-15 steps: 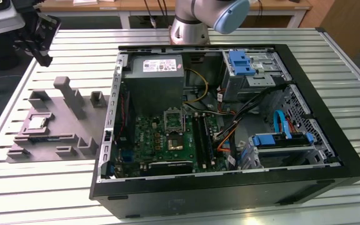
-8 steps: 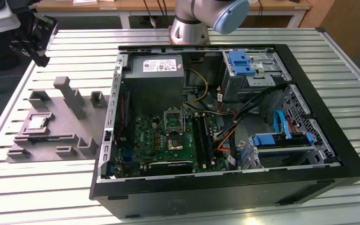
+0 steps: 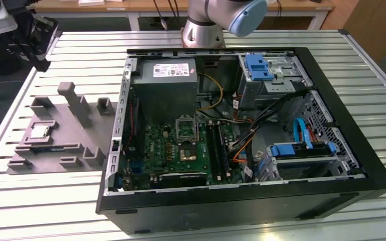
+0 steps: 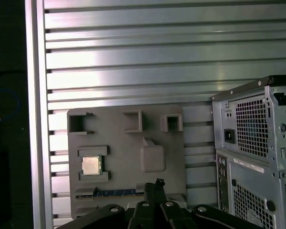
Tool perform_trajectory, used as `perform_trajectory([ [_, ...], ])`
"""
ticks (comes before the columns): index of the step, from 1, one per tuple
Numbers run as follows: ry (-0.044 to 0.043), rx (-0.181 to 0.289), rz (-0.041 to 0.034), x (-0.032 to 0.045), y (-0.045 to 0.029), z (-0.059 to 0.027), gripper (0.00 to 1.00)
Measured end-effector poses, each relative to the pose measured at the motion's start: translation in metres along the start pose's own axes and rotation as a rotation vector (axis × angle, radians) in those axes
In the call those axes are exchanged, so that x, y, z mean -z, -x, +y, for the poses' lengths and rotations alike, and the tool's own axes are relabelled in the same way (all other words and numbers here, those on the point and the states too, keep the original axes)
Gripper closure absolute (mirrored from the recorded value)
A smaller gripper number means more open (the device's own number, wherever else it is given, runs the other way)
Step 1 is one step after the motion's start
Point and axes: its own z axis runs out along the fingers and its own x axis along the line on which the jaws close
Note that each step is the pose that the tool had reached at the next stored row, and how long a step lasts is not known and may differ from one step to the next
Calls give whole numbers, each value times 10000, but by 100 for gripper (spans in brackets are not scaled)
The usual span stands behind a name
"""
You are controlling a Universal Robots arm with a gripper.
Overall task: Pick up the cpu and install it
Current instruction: 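Reach for the cpu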
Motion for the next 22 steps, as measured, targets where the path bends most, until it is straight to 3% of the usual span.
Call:
perform_trajectory([
  [22,0,0,0,-7,-122,-10,89],
])
